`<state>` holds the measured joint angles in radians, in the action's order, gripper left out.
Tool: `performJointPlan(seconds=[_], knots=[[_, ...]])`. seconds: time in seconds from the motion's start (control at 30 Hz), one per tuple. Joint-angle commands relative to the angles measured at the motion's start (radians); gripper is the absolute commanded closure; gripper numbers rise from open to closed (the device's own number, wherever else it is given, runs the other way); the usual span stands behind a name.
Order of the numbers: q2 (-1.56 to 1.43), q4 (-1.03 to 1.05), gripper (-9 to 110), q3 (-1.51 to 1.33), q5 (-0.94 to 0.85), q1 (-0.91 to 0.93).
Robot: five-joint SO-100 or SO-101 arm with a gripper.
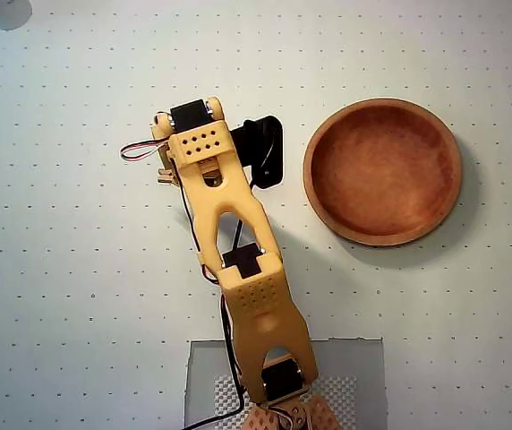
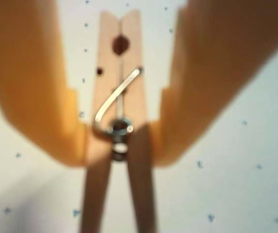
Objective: Grasp a clothespin and put it in the bowl.
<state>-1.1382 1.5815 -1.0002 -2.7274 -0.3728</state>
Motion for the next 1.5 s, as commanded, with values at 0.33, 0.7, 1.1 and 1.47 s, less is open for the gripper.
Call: performJointPlan(seconds=[0.33,0.7,1.1,1.47], knots=[[-0.580,0.152,104,-0.236,0.265,0.000],[-0.773,0.158,104,-0.362,0.396,0.163],[-0.611,0.156,104,-0.373,0.348,0.506],[-0.551,0.155,104,-0.370,0.364,0.623]])
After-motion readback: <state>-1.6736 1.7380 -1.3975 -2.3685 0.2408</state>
